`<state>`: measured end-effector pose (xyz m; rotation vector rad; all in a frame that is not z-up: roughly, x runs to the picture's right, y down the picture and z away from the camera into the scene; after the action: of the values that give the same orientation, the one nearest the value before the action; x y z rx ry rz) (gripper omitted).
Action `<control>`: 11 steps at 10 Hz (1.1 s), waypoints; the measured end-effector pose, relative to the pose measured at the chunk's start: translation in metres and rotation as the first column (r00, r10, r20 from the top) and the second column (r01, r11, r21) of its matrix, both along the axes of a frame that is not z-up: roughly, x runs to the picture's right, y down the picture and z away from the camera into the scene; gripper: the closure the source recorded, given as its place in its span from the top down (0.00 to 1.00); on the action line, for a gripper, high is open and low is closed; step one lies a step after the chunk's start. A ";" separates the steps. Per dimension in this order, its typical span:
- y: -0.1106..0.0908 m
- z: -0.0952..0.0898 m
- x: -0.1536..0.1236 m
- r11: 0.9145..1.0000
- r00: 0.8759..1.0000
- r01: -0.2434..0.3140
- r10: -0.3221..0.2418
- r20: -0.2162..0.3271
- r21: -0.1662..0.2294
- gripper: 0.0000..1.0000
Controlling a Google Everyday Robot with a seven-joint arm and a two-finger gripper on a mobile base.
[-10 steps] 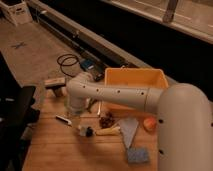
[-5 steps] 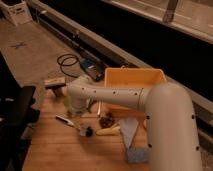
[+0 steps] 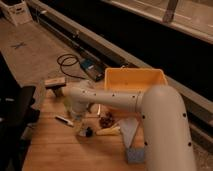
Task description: Place brush in plastic cup
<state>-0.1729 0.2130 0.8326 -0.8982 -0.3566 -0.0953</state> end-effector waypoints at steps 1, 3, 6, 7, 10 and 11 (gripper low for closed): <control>0.000 -0.001 0.000 1.000 1.000 0.001 -0.001 -0.001 -0.005 0.40; 0.003 -0.004 0.003 1.000 1.000 0.013 -0.013 -0.002 -0.011 0.23; 0.005 -0.004 0.005 1.000 1.000 0.019 -0.019 -0.007 -0.013 0.00; 0.010 -0.004 0.002 1.000 1.000 0.021 -0.021 -0.017 -0.009 0.00; 0.015 -0.004 0.000 1.000 1.000 0.020 -0.020 -0.024 -0.003 0.00; 0.014 -0.005 0.000 1.000 1.000 0.021 -0.021 -0.023 -0.002 0.00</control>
<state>-0.1732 0.2272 0.8279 -0.9044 -0.3257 -0.1039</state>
